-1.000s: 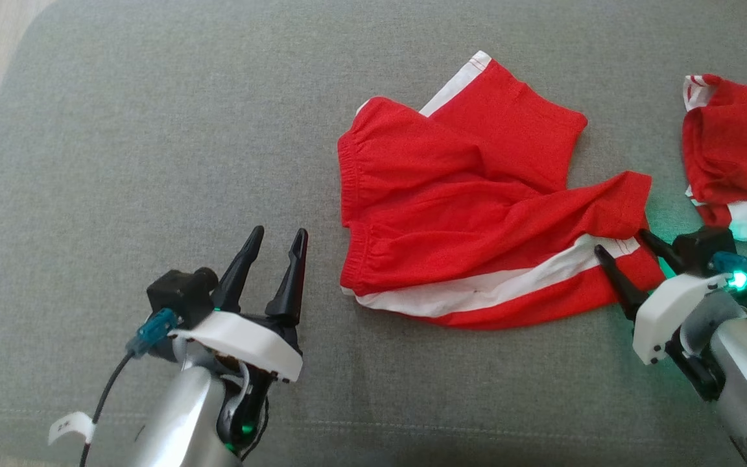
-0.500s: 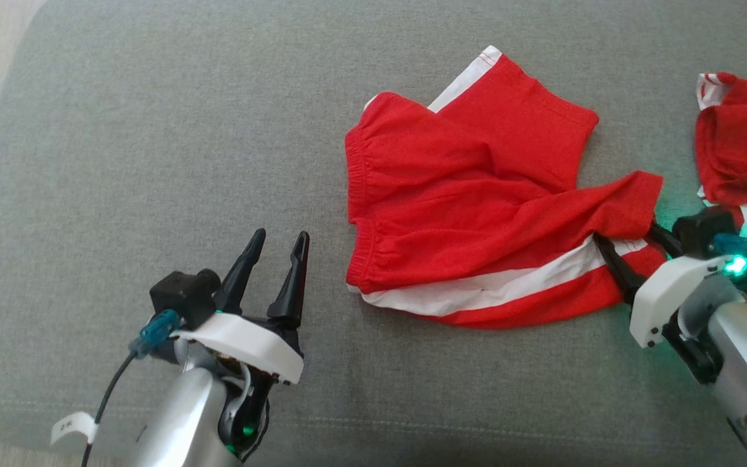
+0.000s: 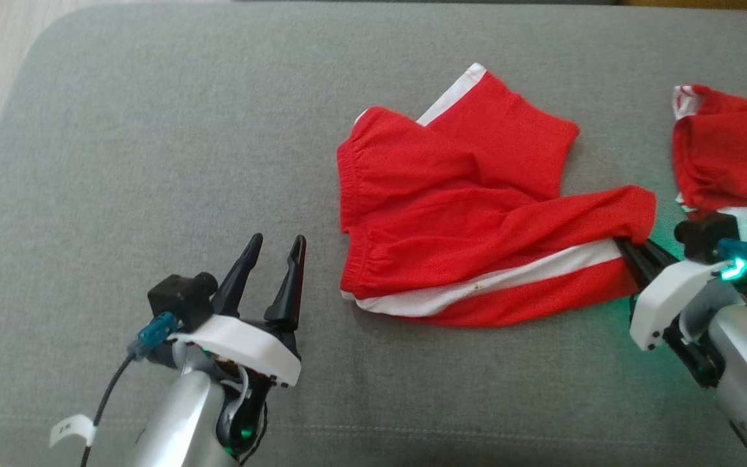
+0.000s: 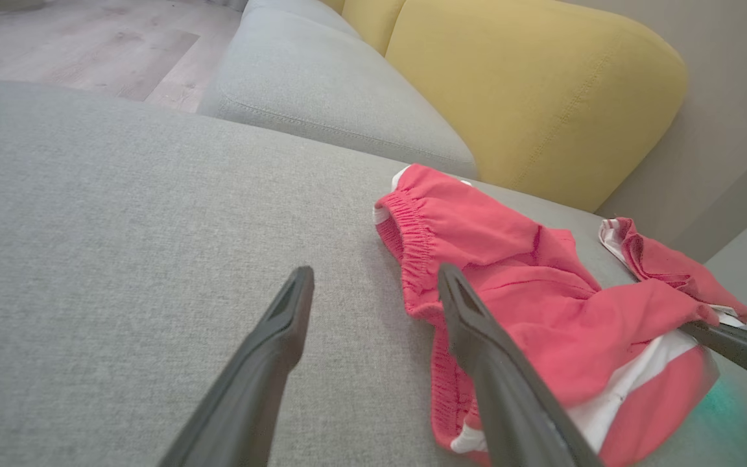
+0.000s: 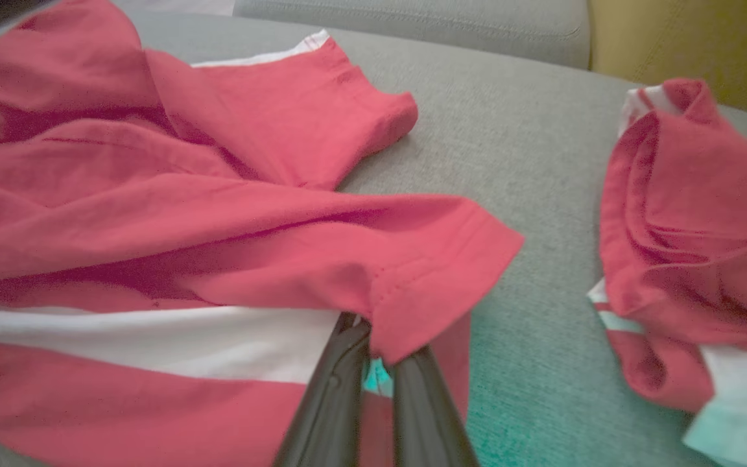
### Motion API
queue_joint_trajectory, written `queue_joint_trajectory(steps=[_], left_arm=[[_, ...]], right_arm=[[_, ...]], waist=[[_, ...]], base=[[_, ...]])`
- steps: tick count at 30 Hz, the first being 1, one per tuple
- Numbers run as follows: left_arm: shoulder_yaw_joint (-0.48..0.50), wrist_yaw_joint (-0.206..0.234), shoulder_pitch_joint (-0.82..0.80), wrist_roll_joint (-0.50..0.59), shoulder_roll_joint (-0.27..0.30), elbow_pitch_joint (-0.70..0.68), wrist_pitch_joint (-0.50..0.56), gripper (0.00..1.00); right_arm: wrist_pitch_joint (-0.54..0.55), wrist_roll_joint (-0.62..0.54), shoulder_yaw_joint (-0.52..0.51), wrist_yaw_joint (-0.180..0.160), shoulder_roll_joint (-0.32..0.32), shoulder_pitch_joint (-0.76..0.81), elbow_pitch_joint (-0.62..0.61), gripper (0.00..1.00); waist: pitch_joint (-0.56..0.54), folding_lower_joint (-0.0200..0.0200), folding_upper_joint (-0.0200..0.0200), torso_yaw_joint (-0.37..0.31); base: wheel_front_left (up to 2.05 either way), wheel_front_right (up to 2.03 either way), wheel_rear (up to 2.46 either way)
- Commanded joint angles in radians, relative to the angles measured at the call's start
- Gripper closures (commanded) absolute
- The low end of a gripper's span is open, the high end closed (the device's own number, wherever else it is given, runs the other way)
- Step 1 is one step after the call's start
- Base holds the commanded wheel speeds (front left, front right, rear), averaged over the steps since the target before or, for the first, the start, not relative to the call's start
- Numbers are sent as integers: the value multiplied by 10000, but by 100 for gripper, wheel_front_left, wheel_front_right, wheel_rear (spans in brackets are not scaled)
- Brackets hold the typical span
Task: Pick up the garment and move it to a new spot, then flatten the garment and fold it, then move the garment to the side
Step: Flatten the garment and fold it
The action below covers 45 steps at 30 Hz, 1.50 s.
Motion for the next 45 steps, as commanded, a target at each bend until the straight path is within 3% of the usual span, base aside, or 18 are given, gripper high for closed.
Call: queue_joint_trajectory(steps=[1, 14, 22, 29, 35, 45], left_arm=[[331, 28, -162, -58, 72, -245, -122, 0], [506, -27, 158, 1, 72, -196, -122, 0], [286, -113, 183, 60, 72, -43, -122, 0], [-1069, -320, -91, -92, 104, 816, -88, 0], [-2473, -341, -620, -682, 505, 1170, 3, 0], [-3874, -344, -1466, -1671, 919, 1753, -34, 0]], right_arm=[[-215, 135, 36, -9, -338, 137, -343, 100], [-534, 1004, -1109, -9, -796, 1637, -2262, 100], [-641, 734, -2431, -9, -317, 2727, -2618, 100], [-247, 213, -2929, -9, 154, 2770, -2855, 100], [-2, -51, -3263, -9, 336, 2663, -3004, 100], [311, -330, -3517, -9, 467, 2589, -3242, 100]], waist=[[-169, 0, 0, -133], [-646, 0, 0, -627], [-629, 0, 0, -839], [-488, 0, 0, -977], [-358, 0, 0, -1004], [-241, 0, 0, -1065]], base=[[0, 0, 0], [0, 0, 0], [0, 0, 0], [0, 0, 0], [0, 0, 0], [0, 0, 0]])
